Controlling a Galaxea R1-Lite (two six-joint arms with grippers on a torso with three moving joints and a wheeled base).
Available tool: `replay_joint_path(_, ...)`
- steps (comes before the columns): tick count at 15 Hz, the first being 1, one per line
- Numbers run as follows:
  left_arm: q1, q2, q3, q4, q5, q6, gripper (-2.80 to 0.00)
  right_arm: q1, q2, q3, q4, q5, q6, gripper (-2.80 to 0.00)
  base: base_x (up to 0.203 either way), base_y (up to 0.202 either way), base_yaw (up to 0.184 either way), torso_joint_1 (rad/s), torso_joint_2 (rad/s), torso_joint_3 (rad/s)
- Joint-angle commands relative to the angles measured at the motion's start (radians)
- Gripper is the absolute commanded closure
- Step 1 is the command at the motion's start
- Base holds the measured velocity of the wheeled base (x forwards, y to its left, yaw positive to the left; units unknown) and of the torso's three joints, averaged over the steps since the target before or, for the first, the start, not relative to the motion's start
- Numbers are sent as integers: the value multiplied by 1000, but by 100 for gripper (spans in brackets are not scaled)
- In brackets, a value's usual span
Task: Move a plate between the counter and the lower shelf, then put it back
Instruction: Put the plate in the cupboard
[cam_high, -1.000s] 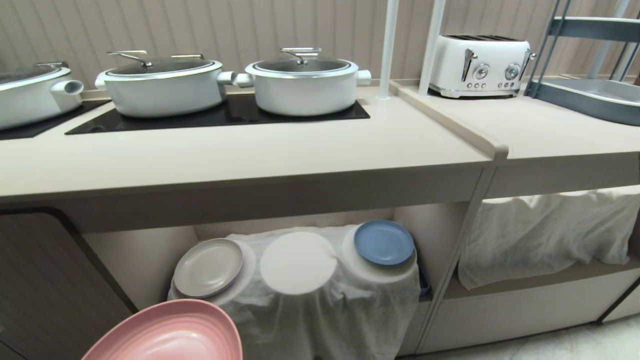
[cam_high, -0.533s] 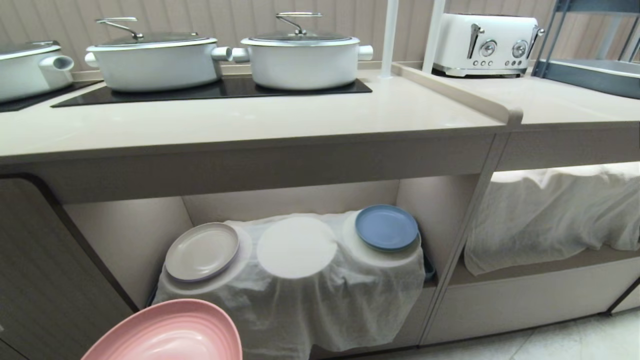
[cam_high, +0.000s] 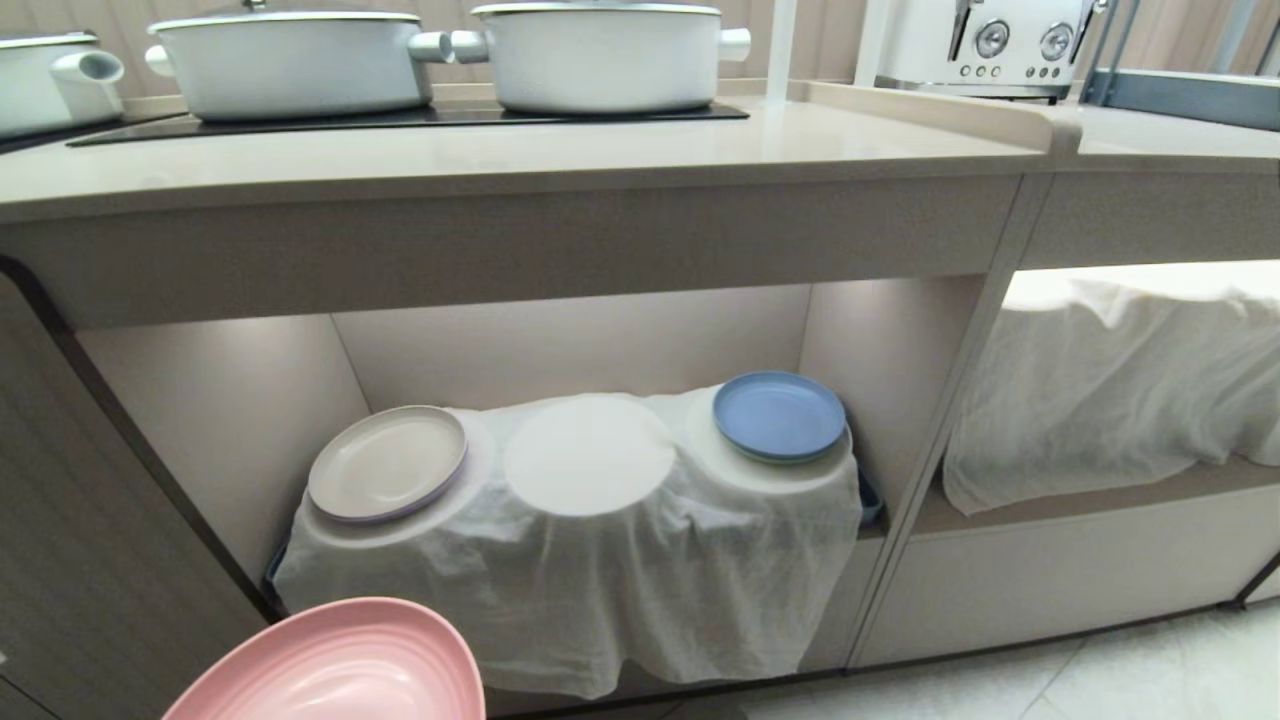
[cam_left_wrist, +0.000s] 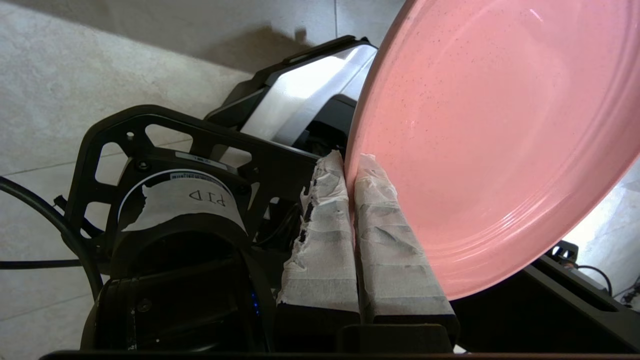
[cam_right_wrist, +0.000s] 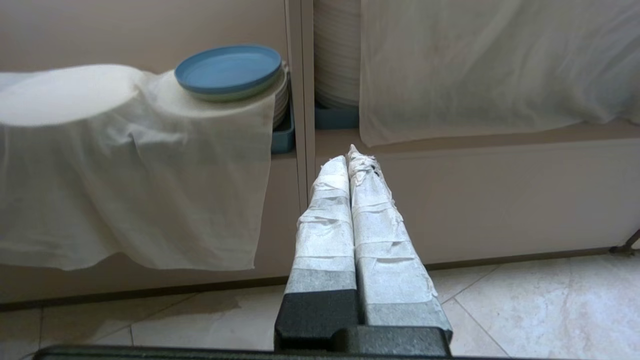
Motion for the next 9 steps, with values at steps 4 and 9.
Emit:
replay_joint_path(4, 1, 0, 0, 6, -1, -2, 0, 0, 0, 0, -1, 0, 0, 0, 0, 0, 0, -54, 216, 162)
replay_joint_path(9, 1, 0, 0, 6, -2, -2, 0, 0, 0, 0, -1, 0, 0, 0, 0, 0, 0, -1, 13, 14)
